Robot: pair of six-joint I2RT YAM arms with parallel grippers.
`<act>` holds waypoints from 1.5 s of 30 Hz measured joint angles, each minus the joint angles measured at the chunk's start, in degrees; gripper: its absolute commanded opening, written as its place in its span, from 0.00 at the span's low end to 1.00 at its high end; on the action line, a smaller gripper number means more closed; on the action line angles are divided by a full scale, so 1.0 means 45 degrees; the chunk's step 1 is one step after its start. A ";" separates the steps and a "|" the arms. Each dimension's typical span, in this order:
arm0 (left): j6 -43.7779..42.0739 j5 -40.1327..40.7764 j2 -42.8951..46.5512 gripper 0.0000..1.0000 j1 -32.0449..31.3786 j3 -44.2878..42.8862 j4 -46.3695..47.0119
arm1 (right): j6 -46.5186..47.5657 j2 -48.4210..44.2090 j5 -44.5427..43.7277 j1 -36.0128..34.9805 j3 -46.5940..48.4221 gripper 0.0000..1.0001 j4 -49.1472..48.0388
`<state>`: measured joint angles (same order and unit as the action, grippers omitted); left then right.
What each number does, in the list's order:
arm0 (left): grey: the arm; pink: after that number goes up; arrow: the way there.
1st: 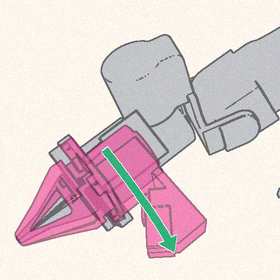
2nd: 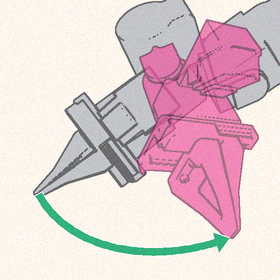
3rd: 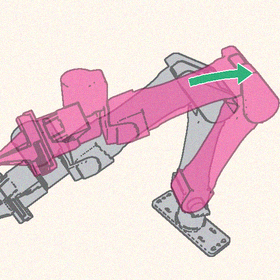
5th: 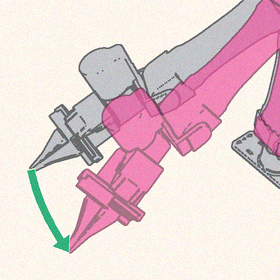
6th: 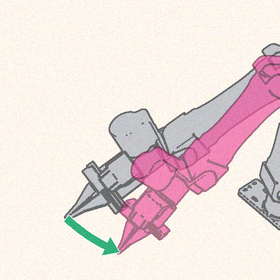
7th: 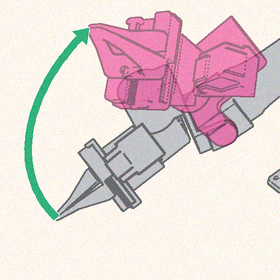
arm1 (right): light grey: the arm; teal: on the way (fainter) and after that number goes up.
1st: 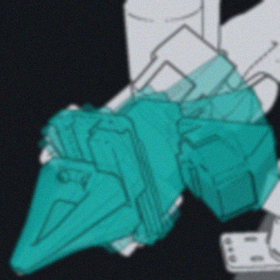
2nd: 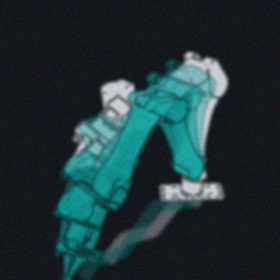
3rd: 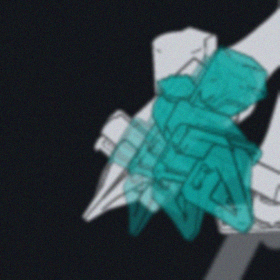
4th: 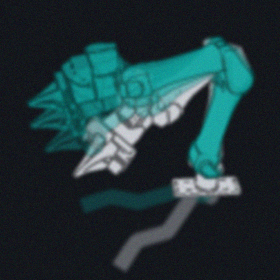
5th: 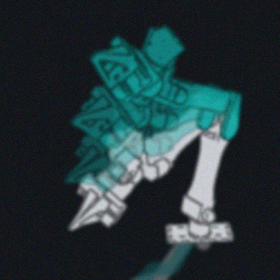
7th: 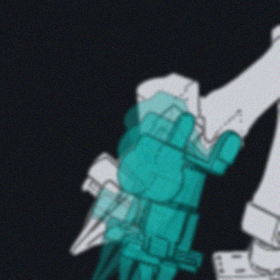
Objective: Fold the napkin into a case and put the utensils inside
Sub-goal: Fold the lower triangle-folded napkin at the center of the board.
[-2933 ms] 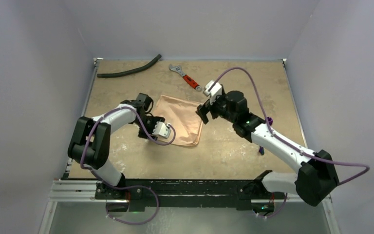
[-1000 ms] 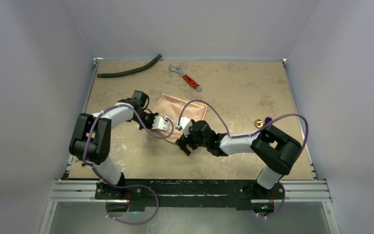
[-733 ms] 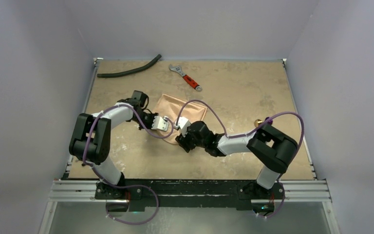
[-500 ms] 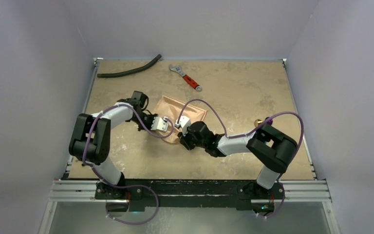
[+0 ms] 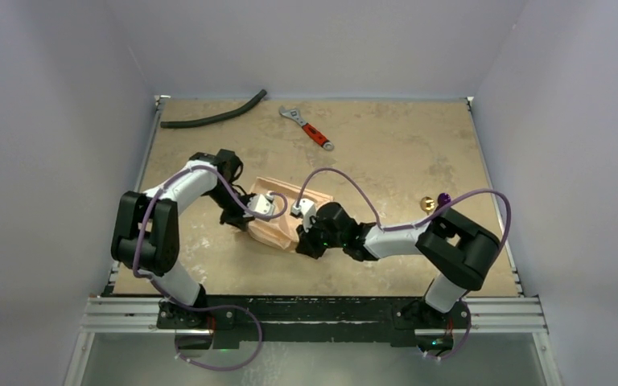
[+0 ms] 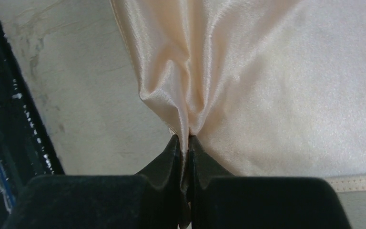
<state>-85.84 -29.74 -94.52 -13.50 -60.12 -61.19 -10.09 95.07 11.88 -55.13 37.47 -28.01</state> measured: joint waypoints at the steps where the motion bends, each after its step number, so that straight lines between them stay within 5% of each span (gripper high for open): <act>1: 0.0087 -0.0136 -0.0019 0.00 0.0000 -0.0282 -0.0330 | -0.0053 -0.0029 0.0301 0.0005 0.0034 0.04 0.0175; 14: 0.1297 -0.1078 -0.1302 0.00 0.0000 -0.2045 -0.2011 | -0.1103 -0.0316 0.4745 0.2351 0.0384 0.05 0.1316; 23: 0.2254 -0.1496 -0.2351 0.00 -0.0005 -0.3385 -0.2535 | -0.1617 0.0729 0.6800 0.2637 0.0787 0.05 0.1268; 32: 0.3861 -0.1404 -0.3167 0.00 -0.0029 -0.4138 -0.2132 | -0.2127 0.0792 0.7295 0.3580 0.0821 0.51 0.1418; 41: 0.4323 -0.1511 -0.4012 0.00 -0.0044 -0.4760 -0.2380 | -0.2132 0.0471 0.6858 0.3565 0.0811 0.52 0.1447; 45: 0.4789 -0.1676 -0.4401 0.00 -0.0053 -0.4988 -0.2492 | -0.2103 0.0024 0.6309 0.3565 0.0699 0.42 0.1443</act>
<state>-64.29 -37.28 -114.32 -13.74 -82.56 -72.40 -19.55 95.18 40.27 -39.09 40.62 -21.52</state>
